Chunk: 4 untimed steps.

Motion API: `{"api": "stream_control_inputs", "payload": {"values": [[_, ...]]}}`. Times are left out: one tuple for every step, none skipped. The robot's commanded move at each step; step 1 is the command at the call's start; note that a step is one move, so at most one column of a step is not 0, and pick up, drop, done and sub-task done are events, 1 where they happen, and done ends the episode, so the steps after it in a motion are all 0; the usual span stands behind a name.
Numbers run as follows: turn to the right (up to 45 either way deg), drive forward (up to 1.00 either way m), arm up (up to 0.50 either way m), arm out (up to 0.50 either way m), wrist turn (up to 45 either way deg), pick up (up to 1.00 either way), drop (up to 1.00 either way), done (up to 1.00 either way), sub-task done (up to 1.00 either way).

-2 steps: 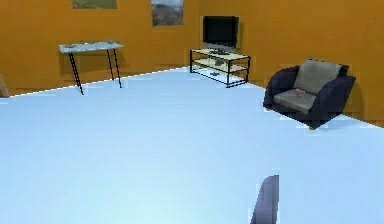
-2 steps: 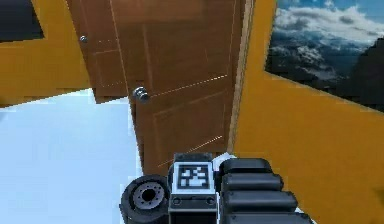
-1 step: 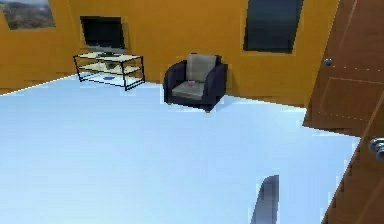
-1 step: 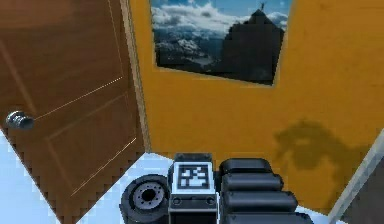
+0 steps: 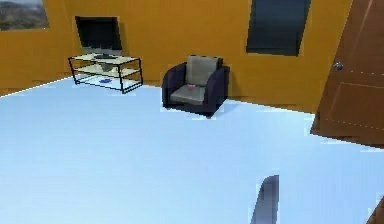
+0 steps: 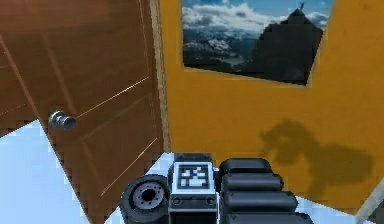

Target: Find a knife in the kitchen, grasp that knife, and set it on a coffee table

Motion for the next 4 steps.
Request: {"api": "stream_control_inputs", "payload": {"values": [[9.0, 0.0, 0.0, 0.0, 0.0, 0.0, 0.0, 0.0, 0.0], [0.0, 0.7, 0.0, 0.0, 0.0, 0.0, 0.0, 0.0, 0.0], [36.0, 0.0, 0.0, 0.0, 0.0, 0.0, 0.0, 0.0, 0.0], [0.0, 0.9, 0.0, 0.0, 0.0, 0.0, 0.0, 0.0, 0.0]]}}
